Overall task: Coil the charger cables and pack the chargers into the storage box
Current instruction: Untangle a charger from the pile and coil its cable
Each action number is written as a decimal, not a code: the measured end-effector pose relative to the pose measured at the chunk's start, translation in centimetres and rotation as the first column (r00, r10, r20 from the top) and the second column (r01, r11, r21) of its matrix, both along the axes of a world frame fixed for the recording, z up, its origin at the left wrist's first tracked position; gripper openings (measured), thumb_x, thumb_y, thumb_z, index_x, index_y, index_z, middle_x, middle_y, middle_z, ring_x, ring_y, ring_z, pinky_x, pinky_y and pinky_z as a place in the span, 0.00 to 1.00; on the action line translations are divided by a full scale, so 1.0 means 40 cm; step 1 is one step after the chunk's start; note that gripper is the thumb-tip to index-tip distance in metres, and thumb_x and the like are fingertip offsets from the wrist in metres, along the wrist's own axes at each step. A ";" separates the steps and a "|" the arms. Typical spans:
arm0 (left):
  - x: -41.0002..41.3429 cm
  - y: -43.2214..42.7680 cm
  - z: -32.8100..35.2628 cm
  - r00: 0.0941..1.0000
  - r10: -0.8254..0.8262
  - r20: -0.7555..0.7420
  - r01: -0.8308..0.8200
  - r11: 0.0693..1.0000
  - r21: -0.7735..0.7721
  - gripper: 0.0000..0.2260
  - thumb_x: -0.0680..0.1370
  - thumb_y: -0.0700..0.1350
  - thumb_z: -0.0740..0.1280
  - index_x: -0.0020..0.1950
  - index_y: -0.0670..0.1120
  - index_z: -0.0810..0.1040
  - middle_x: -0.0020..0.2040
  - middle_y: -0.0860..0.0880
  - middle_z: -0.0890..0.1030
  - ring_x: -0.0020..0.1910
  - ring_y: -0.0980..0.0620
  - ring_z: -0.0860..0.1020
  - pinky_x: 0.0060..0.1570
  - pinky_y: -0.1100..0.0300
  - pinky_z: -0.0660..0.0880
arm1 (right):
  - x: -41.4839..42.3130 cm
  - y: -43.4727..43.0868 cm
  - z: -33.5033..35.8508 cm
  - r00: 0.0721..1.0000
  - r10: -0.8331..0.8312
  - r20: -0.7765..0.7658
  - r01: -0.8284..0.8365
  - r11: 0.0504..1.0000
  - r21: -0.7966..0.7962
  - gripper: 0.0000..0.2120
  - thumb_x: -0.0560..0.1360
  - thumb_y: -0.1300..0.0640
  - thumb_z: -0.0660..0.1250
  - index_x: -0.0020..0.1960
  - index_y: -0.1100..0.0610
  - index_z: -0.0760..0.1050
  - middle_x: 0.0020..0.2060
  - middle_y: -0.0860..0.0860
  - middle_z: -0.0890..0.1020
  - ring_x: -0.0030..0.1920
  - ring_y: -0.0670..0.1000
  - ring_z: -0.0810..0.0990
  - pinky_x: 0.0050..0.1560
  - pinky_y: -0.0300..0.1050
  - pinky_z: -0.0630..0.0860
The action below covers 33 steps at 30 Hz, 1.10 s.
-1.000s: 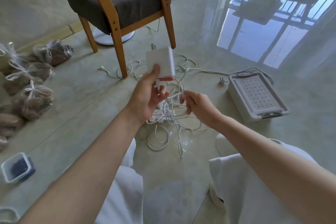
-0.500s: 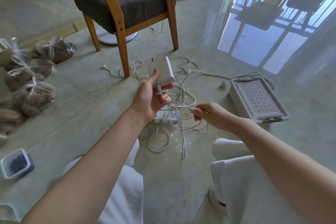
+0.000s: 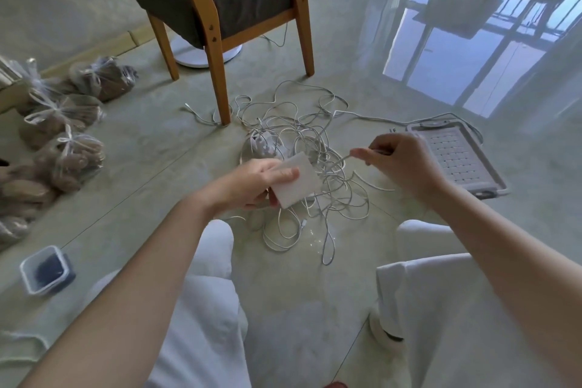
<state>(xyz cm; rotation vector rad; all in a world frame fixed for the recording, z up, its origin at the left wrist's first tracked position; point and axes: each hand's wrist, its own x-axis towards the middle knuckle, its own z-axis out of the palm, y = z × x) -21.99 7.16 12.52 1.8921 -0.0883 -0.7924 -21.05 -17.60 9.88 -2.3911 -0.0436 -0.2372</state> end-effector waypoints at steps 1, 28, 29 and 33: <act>0.000 -0.009 -0.004 1.000 -0.007 0.005 0.007 1.000 -0.003 0.06 0.80 0.47 0.61 0.44 0.46 0.73 0.27 0.53 0.71 0.18 0.63 0.68 0.18 0.74 0.61 | -0.002 0.001 0.000 0.999 -0.033 0.021 0.033 0.999 -0.016 0.18 0.69 0.46 0.72 0.26 0.54 0.73 0.18 0.45 0.68 0.23 0.45 0.67 0.49 0.35 0.64; 0.068 -0.096 -0.047 0.726 0.358 -0.587 -0.680 0.501 -0.536 0.22 0.83 0.52 0.51 0.49 0.36 0.75 0.33 0.40 0.77 0.27 0.48 0.78 0.28 0.58 0.80 | -0.125 0.173 -0.137 0.680 0.594 -0.431 -0.716 0.665 -0.213 0.08 0.81 0.56 0.52 0.51 0.55 0.70 0.39 0.51 0.76 0.38 0.57 0.73 0.38 0.48 0.69; 0.074 -0.086 -0.038 0.752 0.354 -0.556 -0.651 0.532 -0.542 0.20 0.82 0.52 0.51 0.46 0.38 0.75 0.31 0.41 0.77 0.23 0.52 0.74 0.22 0.64 0.74 | -0.111 0.166 -0.143 0.678 0.564 -0.472 -0.704 0.683 -0.196 0.08 0.80 0.57 0.53 0.49 0.55 0.70 0.37 0.50 0.75 0.37 0.56 0.72 0.37 0.47 0.68; 0.088 -0.048 -0.009 0.896 0.260 -0.359 -0.428 0.716 -0.551 0.19 0.82 0.53 0.51 0.42 0.41 0.72 0.27 0.43 0.76 0.14 0.58 0.58 0.13 0.71 0.54 | -0.027 0.130 -0.126 0.792 0.417 -0.446 -0.505 0.858 -0.095 0.18 0.81 0.48 0.53 0.39 0.57 0.70 0.28 0.48 0.70 0.30 0.50 0.68 0.36 0.46 0.66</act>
